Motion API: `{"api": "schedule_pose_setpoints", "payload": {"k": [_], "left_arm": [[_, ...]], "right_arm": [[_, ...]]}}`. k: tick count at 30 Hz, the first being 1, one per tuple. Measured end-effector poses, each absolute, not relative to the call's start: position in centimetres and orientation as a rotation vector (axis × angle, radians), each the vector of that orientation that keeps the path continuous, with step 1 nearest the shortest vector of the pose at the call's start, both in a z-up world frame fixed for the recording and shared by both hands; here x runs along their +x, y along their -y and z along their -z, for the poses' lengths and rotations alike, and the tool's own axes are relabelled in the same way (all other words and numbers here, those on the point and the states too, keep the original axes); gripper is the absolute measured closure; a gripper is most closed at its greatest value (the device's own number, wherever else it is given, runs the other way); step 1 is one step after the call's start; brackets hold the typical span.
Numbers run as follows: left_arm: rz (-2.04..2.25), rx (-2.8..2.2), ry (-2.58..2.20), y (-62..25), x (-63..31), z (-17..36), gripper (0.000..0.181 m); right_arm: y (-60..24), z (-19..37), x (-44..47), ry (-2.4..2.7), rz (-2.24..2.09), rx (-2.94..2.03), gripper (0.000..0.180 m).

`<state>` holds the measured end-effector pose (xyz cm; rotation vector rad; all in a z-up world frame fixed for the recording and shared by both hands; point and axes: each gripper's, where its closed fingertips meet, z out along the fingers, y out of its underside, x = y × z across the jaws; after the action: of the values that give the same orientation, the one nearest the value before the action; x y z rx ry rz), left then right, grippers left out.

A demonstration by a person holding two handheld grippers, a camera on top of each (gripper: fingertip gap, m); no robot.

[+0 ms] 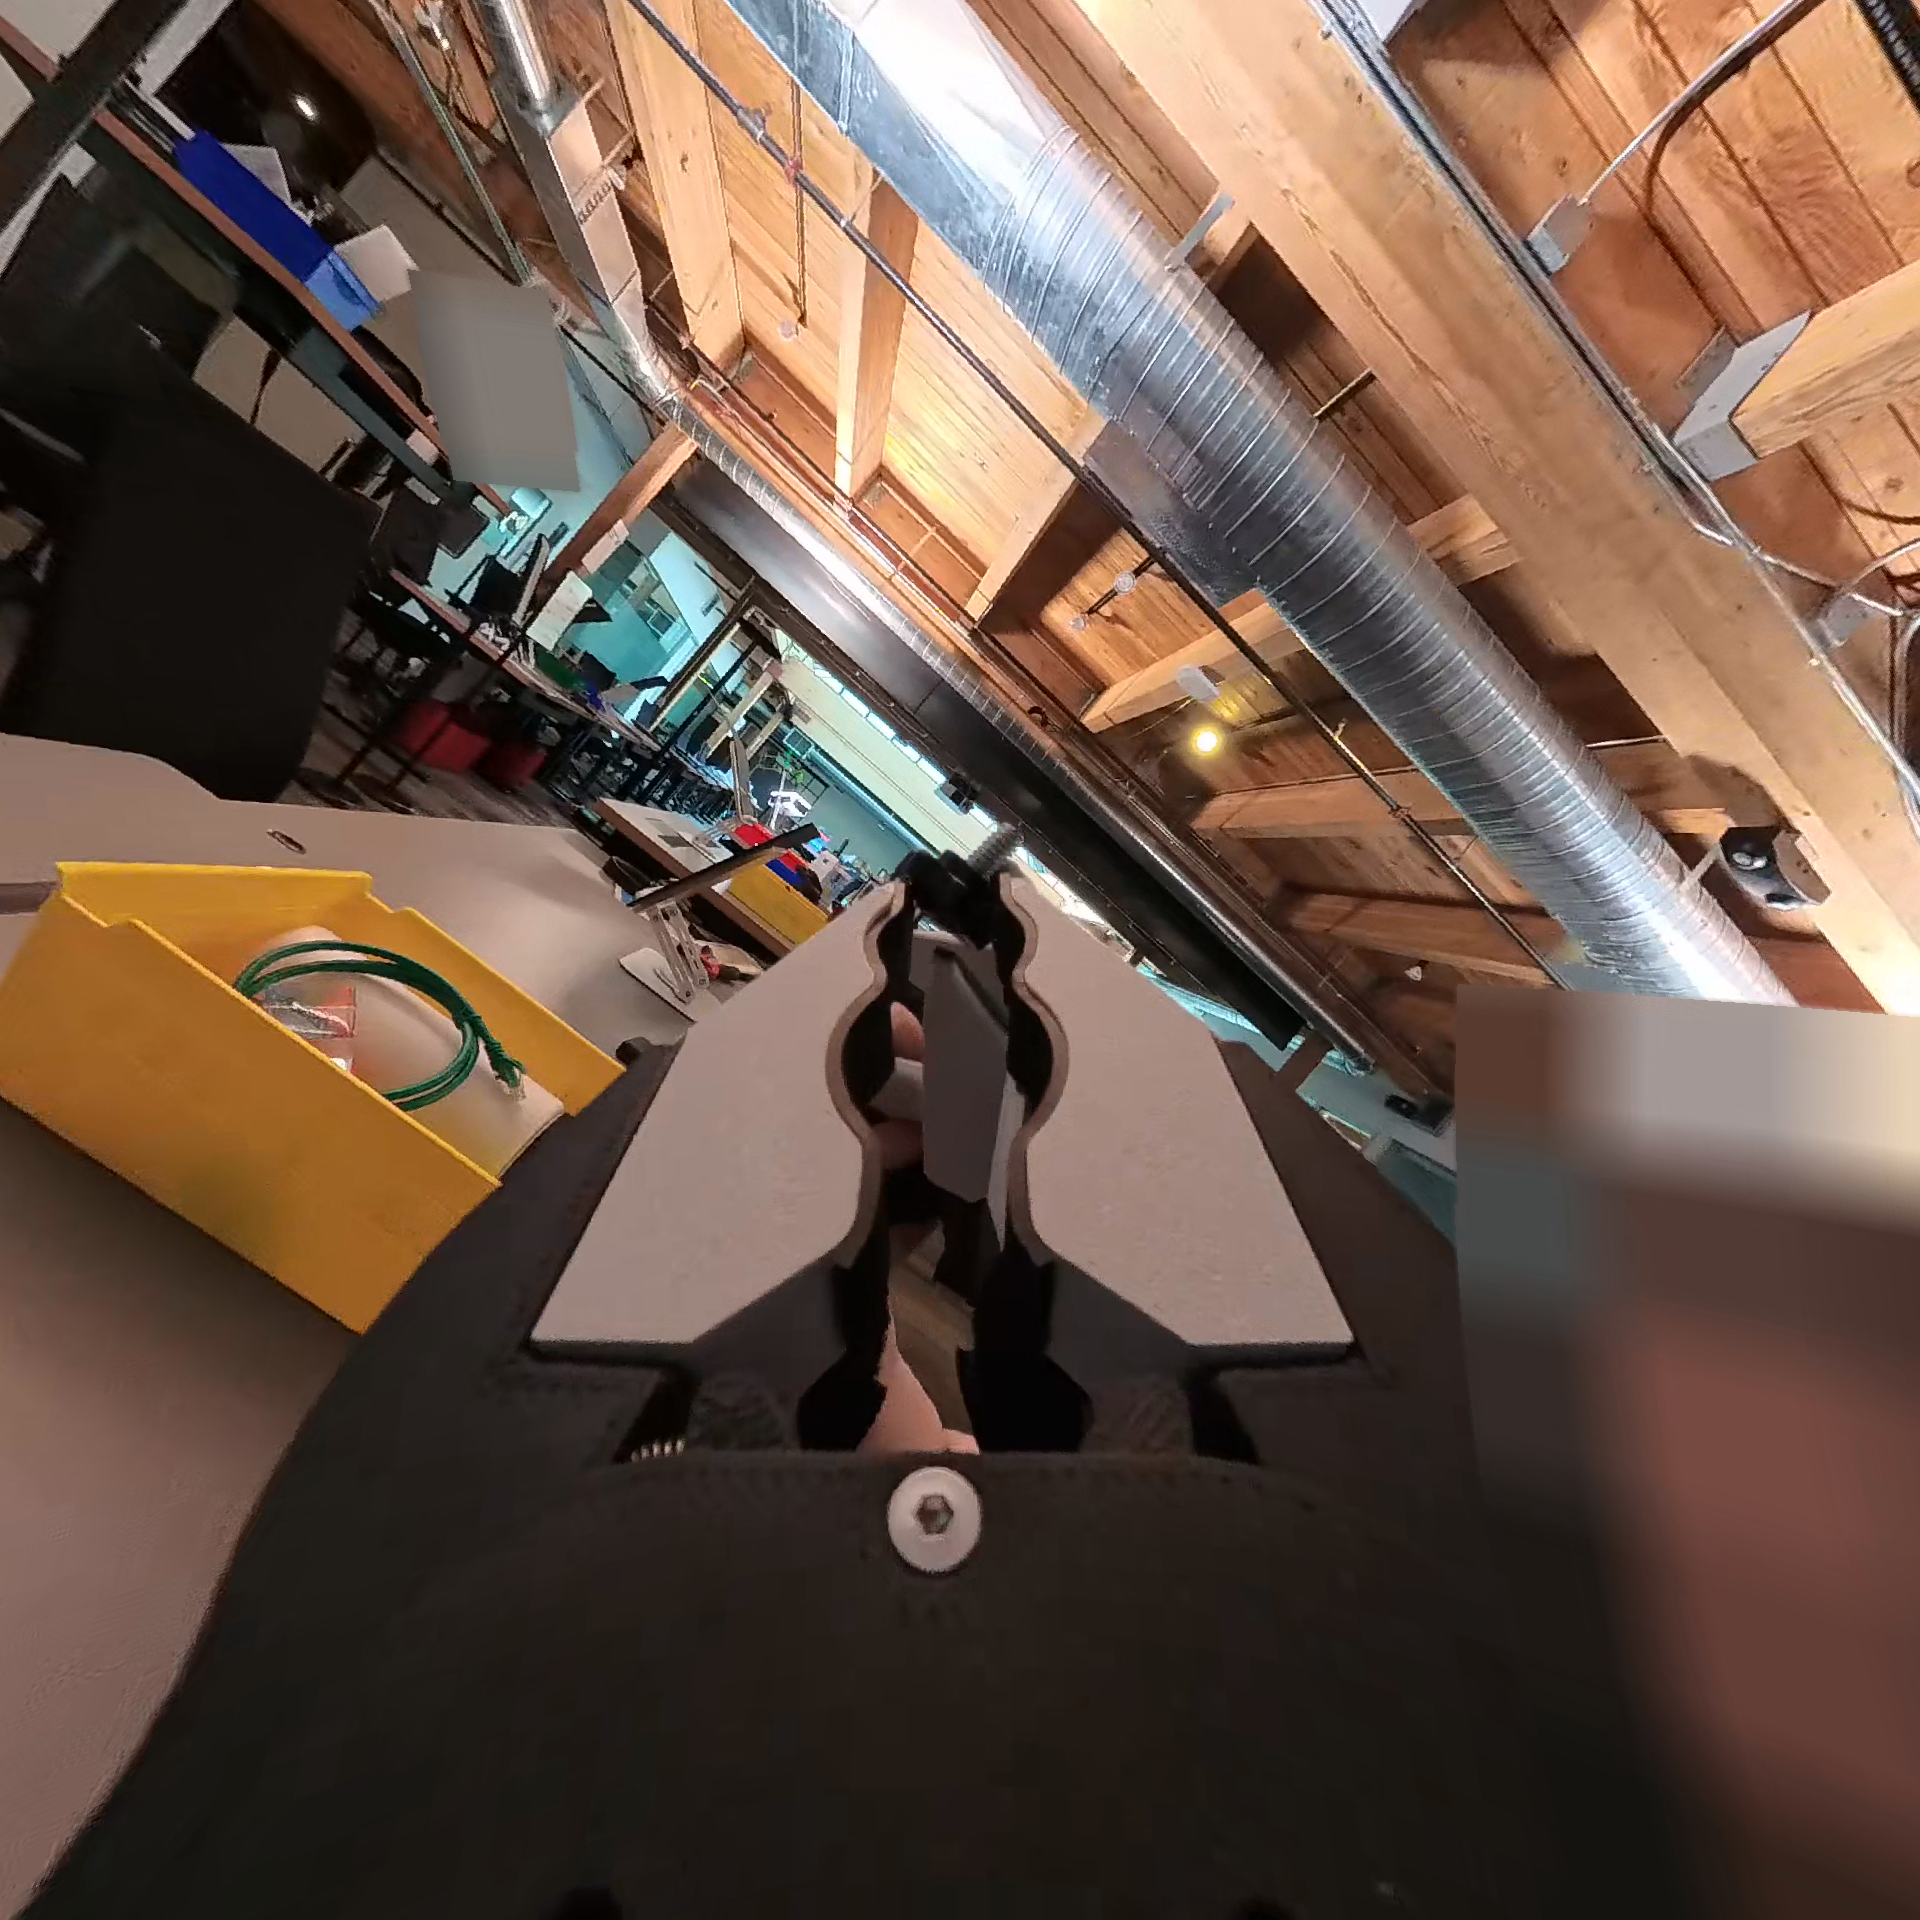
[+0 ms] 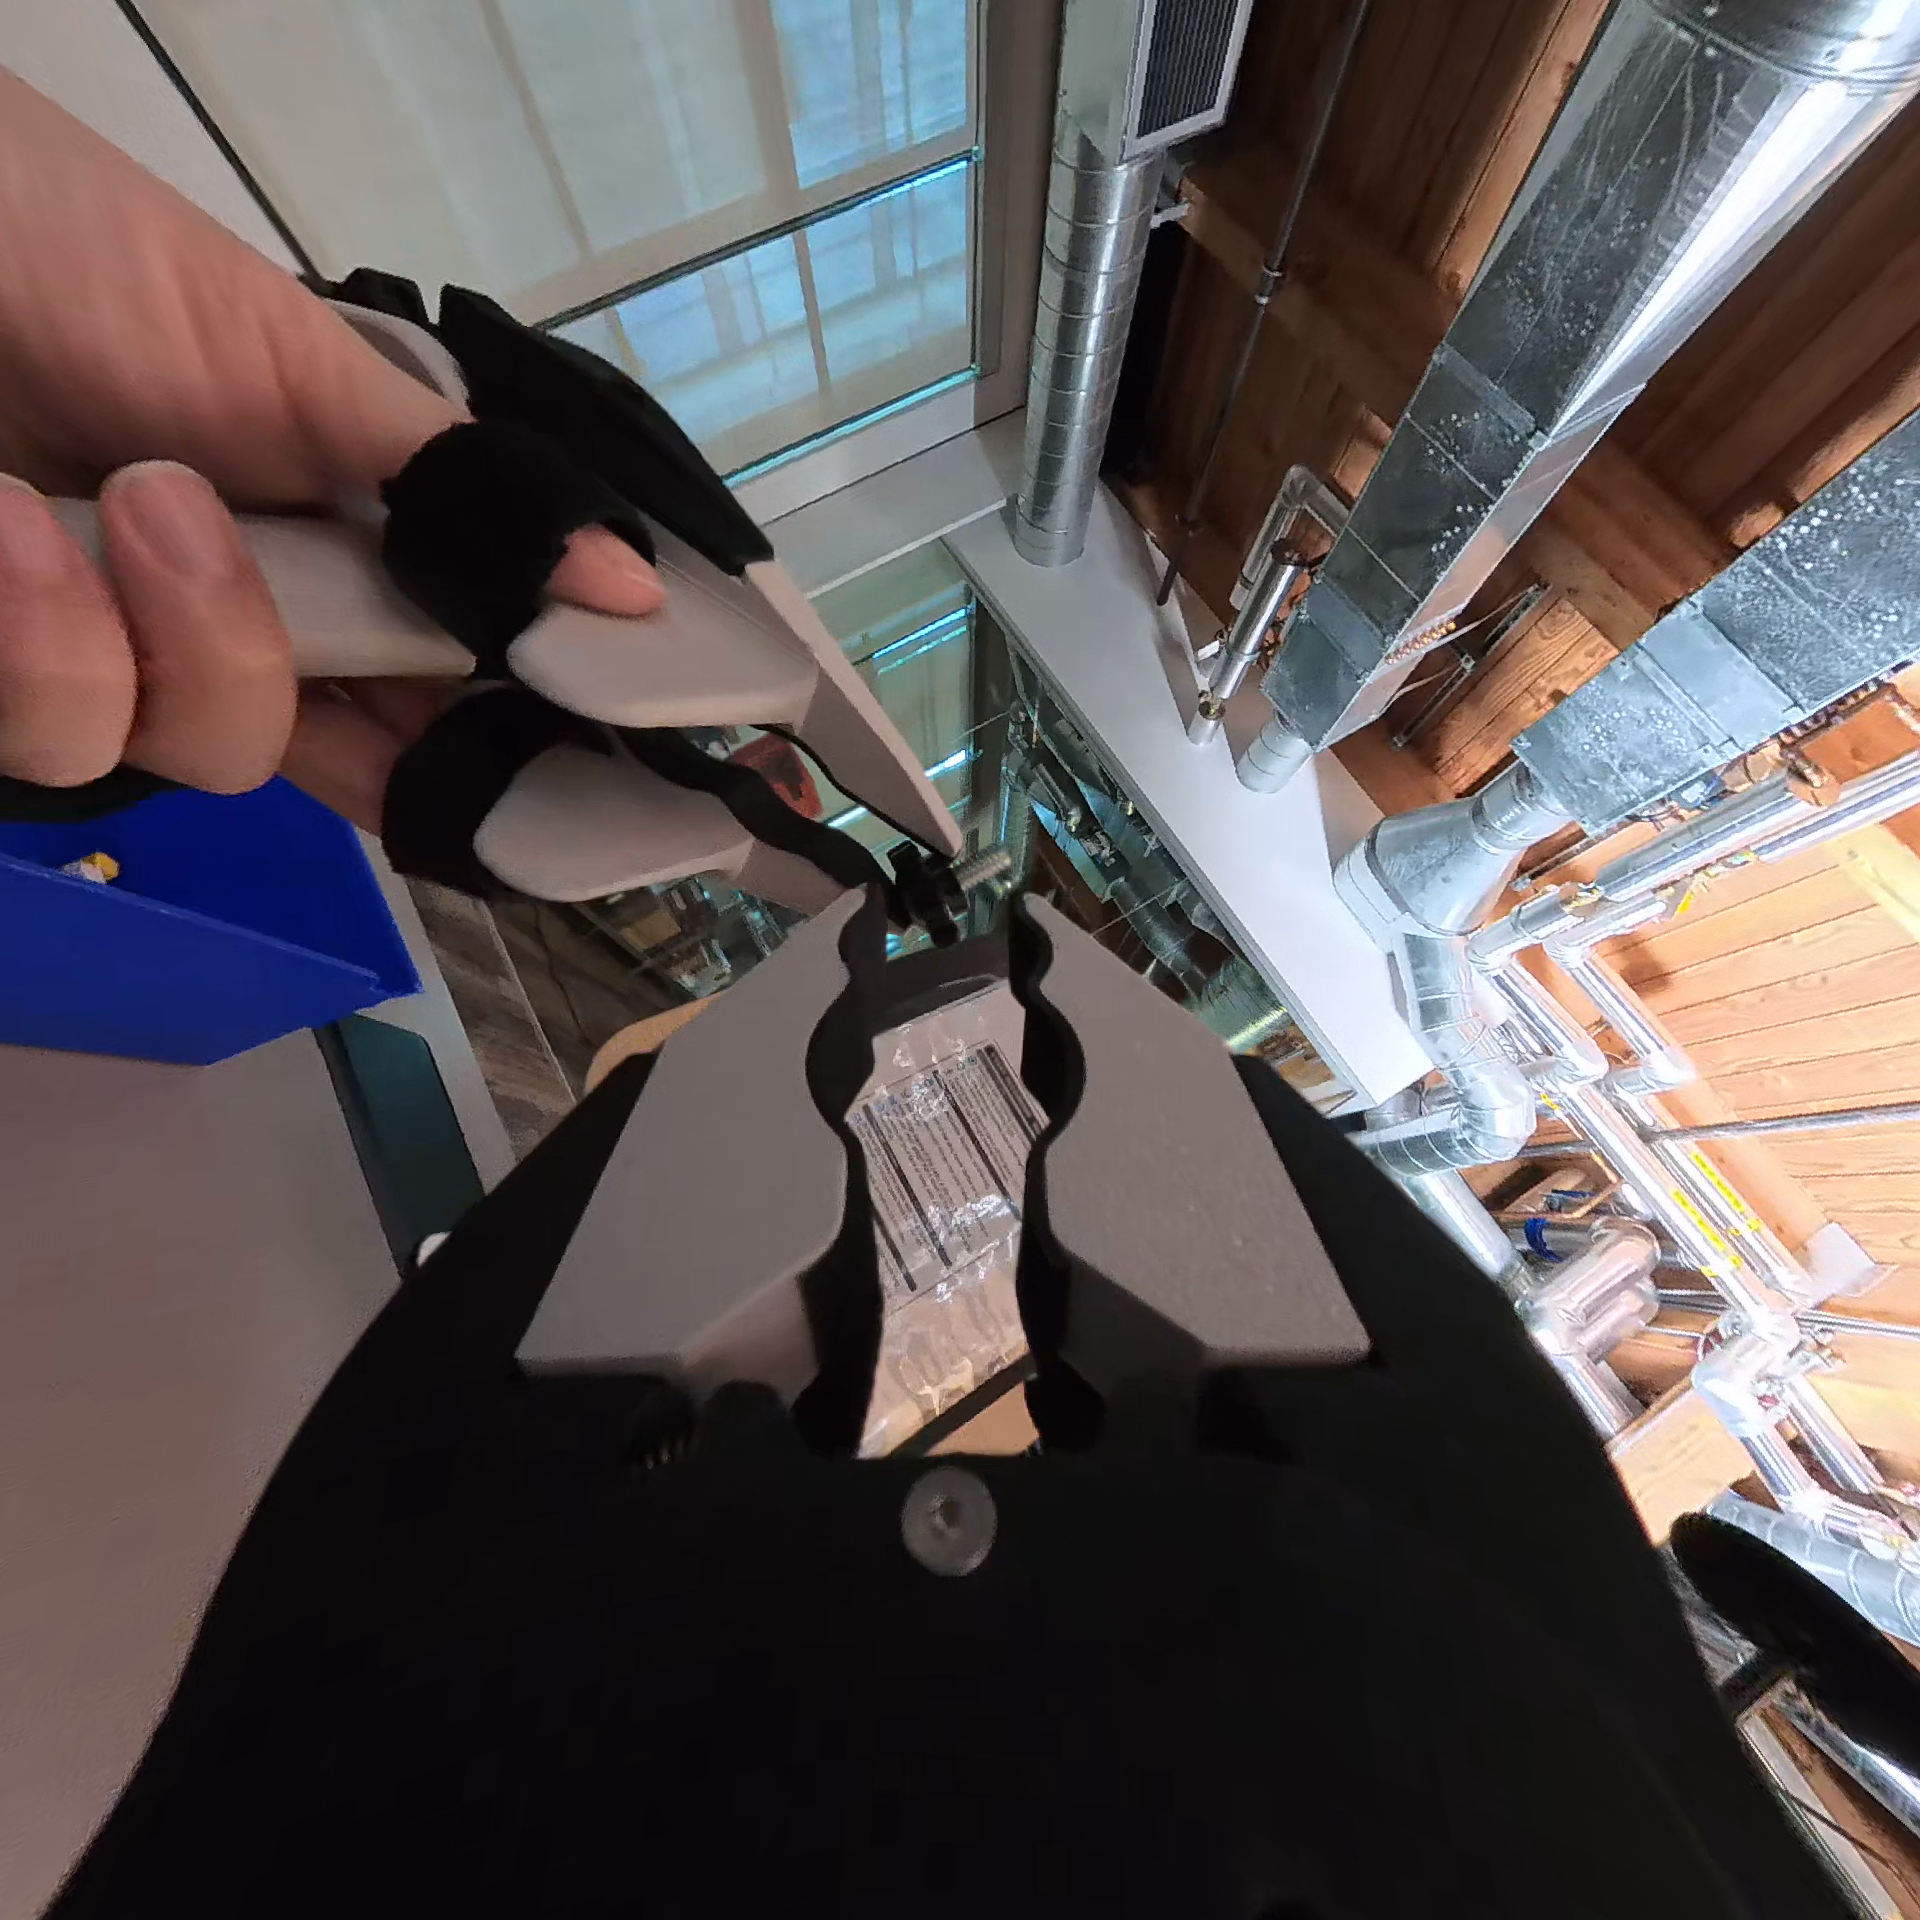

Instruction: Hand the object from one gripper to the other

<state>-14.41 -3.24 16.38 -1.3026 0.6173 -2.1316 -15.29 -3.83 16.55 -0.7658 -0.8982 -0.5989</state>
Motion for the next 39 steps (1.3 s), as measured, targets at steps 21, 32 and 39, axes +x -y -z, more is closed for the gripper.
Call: {"api": "schedule_pose_setpoints", "payload": {"k": [21, 32, 39], "left_arm": [[2.074, -1.303, -0.626, 3.2, -14.4, -16.3, 0.168], [2.032, -1.342, -0.627, 2.8, -14.1, -15.7, 0.167], [1.830, -1.174, -0.581, 1.3, -16.4, -18.2, 0.135]], "right_arm": [[2.9, -16.1, -14.9, 0.915, 0.681, -0.869, 0.169], [2.2, -15.4, -14.8, 0.946, 0.780, -0.881, 0.173], [2.3, -16.7, -13.1, 0.800, 0.531, -0.957, 0.175]]}}
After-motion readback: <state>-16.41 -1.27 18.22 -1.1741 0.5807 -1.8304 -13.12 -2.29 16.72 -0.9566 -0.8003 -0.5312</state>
